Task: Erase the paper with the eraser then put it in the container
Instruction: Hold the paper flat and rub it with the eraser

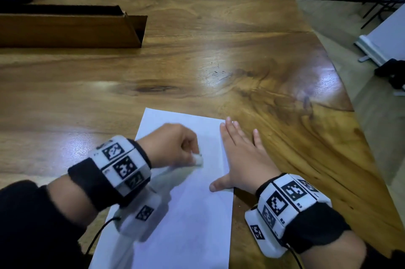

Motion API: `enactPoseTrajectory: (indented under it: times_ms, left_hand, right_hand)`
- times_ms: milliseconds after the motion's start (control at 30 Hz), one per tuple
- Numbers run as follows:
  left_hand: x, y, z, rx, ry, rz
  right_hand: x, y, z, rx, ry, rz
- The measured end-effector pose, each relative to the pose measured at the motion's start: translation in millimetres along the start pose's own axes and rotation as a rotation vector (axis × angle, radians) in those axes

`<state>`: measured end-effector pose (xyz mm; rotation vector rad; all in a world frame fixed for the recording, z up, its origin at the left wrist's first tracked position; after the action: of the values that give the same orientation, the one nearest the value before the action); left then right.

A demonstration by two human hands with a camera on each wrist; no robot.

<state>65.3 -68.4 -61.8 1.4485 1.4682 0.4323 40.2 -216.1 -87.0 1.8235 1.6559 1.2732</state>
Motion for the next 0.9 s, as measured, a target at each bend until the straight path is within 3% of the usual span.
enactPoseTrajectory:
  times_ms: [167,267,467,500,600,667,833,900]
  left_hand:
    - [-24,31,41,-0.210,-0.007,0.106]
    - [-27,25,44,-0.242,-0.031,0.191]
    - [-22,-1,12,0.131,-0.180,0.251]
    - [-22,4,18,0.117,-0.162,0.231]
    - [-23,26,45,-0.128,-0.114,0.198]
    - [-23,26,47,-0.207,-0.112,0.203]
    - [-21,-13,4,0.083,-0.232,0.192]
    - [-20,-6,11,0.080,-0.220,0.191]
  right_hand:
    - [2,2,-3,0.056,-0.048,-0.043]
    - [5,3,-4,0.078,-0.078,-0.057]
    - [6,3,-5,0.088,-0.097,-0.066]
    - [7,3,-5,0.088,-0.095,-0.066]
    - [6,3,-5,0.091,-0.101,-0.071]
    - [7,3,-5,0.099,-0.105,-0.081]
    - [6,3,-4,0.089,-0.088,-0.068]
    - [6,3,-4,0.086,-0.087,-0.074]
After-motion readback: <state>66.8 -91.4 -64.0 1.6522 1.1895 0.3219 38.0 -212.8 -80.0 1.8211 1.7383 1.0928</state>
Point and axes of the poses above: each hand's wrist, its own z-axis towards the middle knuckle, its own y-axis out of the back of the hand, x = y × z, the point moved 5 cm from there along z, towards the middle knuckle, and after that the axes turned 12 degrees about z, right-handed, at the moved point
